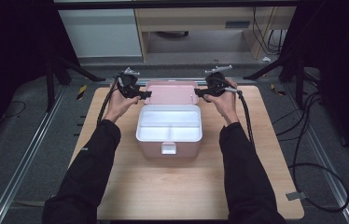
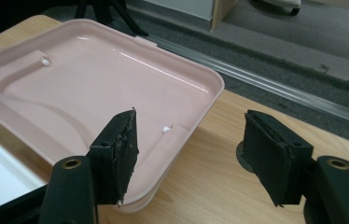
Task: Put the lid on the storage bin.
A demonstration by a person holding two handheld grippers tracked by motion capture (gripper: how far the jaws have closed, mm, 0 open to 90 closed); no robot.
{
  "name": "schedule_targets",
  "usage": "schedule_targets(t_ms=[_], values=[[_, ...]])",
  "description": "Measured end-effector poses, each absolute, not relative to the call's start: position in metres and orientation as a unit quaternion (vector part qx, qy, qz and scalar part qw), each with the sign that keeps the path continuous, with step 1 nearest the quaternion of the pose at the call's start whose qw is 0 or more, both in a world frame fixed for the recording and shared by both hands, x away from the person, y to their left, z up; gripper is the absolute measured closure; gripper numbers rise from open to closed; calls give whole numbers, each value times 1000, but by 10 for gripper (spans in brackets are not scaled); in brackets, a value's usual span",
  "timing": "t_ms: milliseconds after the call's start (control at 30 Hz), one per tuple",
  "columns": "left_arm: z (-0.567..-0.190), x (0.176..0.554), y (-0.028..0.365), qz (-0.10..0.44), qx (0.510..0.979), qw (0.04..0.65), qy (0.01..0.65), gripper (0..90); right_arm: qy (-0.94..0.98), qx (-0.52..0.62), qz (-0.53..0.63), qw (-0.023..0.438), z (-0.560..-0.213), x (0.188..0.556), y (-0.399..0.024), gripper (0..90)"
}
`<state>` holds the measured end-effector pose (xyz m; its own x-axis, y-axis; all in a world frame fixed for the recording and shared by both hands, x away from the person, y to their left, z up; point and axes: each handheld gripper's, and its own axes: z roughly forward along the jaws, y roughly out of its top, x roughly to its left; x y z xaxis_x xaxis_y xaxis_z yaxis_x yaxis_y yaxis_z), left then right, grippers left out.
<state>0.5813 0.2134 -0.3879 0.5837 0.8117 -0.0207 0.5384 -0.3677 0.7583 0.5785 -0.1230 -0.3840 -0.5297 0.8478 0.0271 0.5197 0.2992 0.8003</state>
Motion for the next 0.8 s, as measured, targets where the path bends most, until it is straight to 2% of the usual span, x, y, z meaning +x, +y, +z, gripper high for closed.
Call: schedule_targets(t_ms=[267, 533, 800], values=[[-407, 591, 213, 157, 814, 360, 428, 334, 787, 446, 382, 187, -407, 588, -116, 366], [-417, 594, 206, 154, 821, 341, 430, 344, 793, 447, 379, 166, -421, 592, -102, 375], [-424, 598, 206, 125, 812, 364, 439, 368, 784, 463, 388, 142, -431, 597, -100, 392]])
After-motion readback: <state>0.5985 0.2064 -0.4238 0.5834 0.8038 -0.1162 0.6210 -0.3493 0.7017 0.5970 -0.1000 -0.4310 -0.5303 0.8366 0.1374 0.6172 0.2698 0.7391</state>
